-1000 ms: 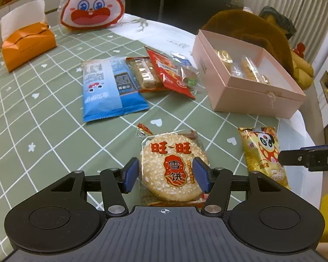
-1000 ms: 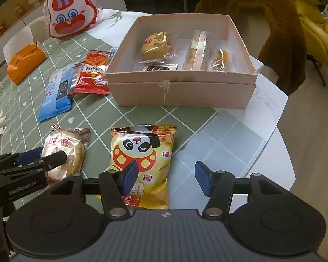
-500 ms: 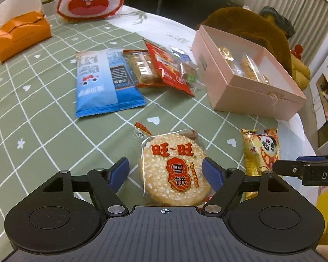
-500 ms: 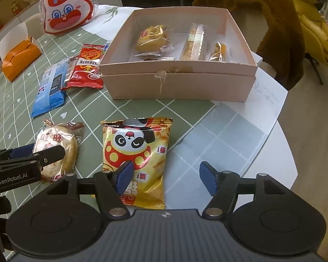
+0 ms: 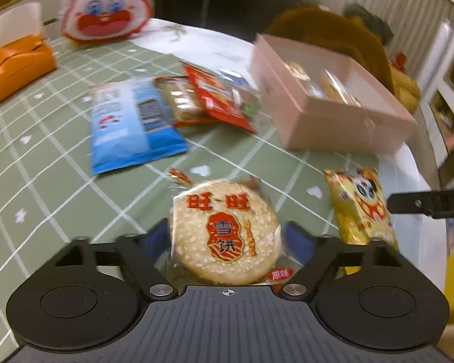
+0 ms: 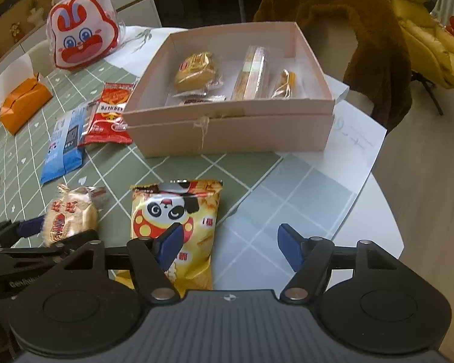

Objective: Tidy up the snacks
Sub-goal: 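Close the left tool on the rice cracker while the right tool grasps the panda bag, then carry the rice cracker and panda bag in both tools over the pink box, then open both tools to drop the rice cracker and panda bag into the box, then move the left tool to the red spicy-strip packet while the right tool reaches the clear cookie packet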

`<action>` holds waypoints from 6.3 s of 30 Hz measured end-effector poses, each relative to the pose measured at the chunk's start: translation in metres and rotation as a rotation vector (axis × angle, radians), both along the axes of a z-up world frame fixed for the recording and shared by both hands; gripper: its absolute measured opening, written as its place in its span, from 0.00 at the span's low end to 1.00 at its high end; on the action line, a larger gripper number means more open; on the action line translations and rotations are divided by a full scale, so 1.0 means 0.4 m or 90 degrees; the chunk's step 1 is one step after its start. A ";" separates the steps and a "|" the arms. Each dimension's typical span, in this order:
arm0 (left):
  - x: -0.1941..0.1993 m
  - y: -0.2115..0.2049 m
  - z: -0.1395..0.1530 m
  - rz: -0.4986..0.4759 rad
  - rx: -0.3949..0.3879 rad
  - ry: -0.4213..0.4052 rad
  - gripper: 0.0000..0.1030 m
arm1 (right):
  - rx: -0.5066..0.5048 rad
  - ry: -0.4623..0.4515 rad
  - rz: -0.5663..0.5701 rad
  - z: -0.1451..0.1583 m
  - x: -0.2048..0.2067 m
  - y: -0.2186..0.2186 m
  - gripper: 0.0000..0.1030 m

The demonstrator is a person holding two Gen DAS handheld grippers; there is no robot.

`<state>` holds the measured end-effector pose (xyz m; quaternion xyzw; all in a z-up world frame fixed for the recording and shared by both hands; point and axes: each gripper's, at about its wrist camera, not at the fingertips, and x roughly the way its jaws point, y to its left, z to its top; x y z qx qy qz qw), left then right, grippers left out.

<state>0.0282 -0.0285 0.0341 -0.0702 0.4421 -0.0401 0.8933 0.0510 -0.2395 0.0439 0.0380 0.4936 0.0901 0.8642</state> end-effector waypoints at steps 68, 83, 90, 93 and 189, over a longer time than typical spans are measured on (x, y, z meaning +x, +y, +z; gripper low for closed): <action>-0.101 -0.077 0.166 -0.023 -0.099 -0.017 0.78 | -0.003 -0.053 0.101 0.127 -0.082 -0.031 0.57; 0.355 -0.172 0.426 -0.050 -0.134 -0.063 0.79 | 0.023 -0.297 0.069 0.483 0.140 -0.235 0.57; 0.493 -0.245 0.175 0.018 -0.180 0.058 0.73 | 0.060 -0.217 0.100 0.322 0.284 -0.291 0.57; 0.492 -0.214 0.169 0.047 -0.222 0.037 0.73 | 0.083 -0.204 0.116 0.286 0.350 -0.290 0.57; 0.248 0.087 0.014 0.039 -0.023 0.093 0.35 | -0.024 0.013 0.238 0.006 0.091 0.222 0.41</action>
